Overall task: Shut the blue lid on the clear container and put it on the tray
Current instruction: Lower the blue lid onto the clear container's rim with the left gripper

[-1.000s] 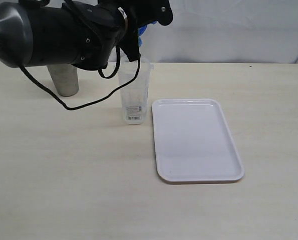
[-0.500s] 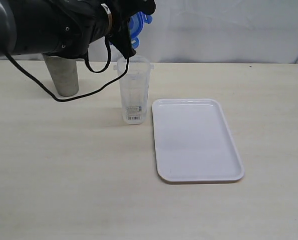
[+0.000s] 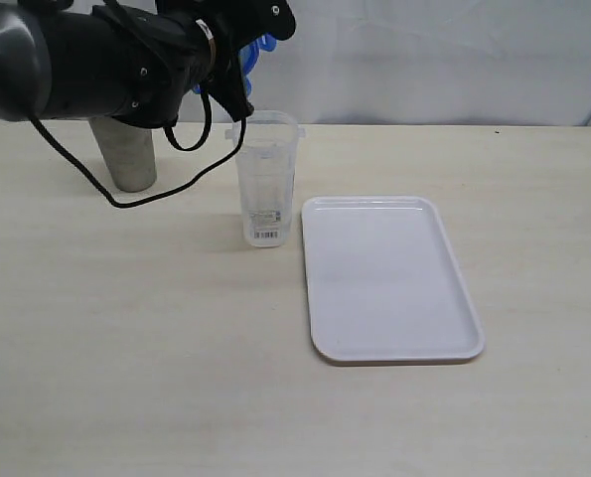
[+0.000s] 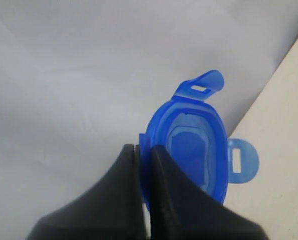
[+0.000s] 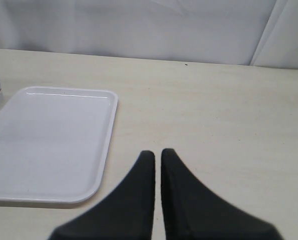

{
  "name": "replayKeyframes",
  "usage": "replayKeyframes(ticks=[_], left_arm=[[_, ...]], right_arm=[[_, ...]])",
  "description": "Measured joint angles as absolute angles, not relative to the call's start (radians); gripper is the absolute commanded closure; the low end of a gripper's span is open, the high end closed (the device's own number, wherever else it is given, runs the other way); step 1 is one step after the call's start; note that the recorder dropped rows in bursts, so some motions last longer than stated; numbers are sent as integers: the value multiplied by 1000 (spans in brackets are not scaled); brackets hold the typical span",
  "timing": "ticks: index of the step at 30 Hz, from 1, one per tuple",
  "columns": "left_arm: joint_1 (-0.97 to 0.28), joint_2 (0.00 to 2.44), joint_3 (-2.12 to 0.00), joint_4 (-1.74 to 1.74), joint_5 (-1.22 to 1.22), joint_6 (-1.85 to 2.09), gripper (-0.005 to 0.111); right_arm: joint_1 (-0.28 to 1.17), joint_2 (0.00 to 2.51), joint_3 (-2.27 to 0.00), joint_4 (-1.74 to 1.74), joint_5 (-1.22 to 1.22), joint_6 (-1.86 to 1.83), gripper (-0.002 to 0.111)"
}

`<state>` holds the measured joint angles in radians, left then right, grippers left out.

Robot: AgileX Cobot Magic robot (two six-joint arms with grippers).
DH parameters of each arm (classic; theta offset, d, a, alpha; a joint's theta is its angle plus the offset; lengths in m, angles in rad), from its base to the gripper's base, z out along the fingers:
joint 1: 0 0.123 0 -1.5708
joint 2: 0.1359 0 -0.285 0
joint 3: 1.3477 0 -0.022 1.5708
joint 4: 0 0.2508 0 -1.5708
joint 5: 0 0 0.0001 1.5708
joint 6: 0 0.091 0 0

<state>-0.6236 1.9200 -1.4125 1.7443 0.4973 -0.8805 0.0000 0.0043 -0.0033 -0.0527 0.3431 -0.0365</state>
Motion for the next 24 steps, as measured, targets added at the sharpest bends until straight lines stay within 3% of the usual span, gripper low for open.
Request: replayKeyframes(ticks=[24], left_arm=[[-724, 1930, -1413, 1743, 555, -753, 107]], right_arm=[[0, 4, -3, -53, 343, -37, 104]])
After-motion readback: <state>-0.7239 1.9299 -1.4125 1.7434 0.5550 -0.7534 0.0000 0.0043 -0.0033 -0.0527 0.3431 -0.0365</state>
